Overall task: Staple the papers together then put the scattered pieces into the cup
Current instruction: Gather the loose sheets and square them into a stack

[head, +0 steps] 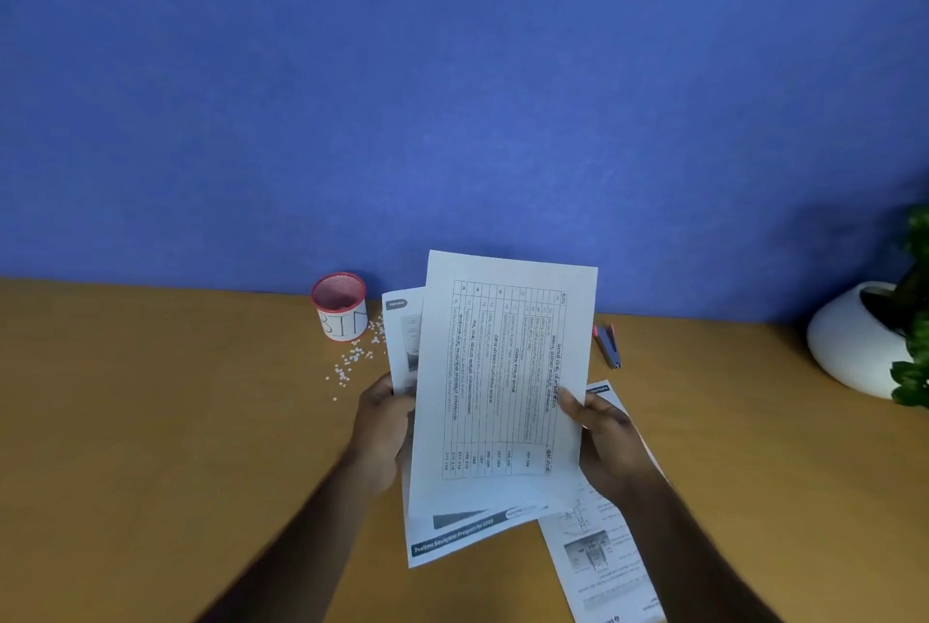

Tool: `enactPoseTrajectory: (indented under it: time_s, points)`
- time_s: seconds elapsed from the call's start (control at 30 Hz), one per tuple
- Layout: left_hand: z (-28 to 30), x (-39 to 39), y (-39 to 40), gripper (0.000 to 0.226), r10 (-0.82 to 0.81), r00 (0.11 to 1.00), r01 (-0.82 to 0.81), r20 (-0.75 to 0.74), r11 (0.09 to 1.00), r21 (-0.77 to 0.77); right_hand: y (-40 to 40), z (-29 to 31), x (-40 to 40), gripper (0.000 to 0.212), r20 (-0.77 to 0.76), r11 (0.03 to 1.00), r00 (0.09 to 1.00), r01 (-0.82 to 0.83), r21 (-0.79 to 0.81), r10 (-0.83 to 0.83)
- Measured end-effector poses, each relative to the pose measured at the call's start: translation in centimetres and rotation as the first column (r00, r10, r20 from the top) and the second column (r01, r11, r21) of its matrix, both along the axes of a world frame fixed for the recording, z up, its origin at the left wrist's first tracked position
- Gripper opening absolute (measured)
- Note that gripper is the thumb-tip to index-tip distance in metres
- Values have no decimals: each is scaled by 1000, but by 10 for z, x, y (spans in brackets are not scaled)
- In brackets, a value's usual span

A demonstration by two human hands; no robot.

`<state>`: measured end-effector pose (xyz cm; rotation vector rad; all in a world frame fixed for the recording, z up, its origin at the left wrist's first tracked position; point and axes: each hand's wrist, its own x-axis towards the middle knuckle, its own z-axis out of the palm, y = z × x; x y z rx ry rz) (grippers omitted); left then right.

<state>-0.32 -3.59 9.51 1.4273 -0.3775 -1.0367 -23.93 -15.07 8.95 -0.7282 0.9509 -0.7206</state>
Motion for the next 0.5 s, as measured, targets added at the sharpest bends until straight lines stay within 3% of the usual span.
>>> enactPoseTrajectory:
  time_s: [0.17, 0.27, 0.4, 0.5]
  points:
    - [1, 2, 1, 18, 13, 998, -14, -60, 1000, -19, 9, 1, -2, 22, -60, 999, 998, -20, -49, 18]
    - [4, -1, 0, 32, 3, 997, -5, -71, 1000, -27, 12, 2, 1, 12, -98, 992, 995, 23, -121, -35]
    - [-2, -2, -2, 12, 10, 990, -3, 138, 999, -53, 14, 1, 7, 26, -126, 980, 984, 108, -168, -130]
    - [-11, -2, -3, 19, 37, 958, -26, 284, 999, -42, 17, -1, 12, 25, -214, 976, 972, 54, -211, -99]
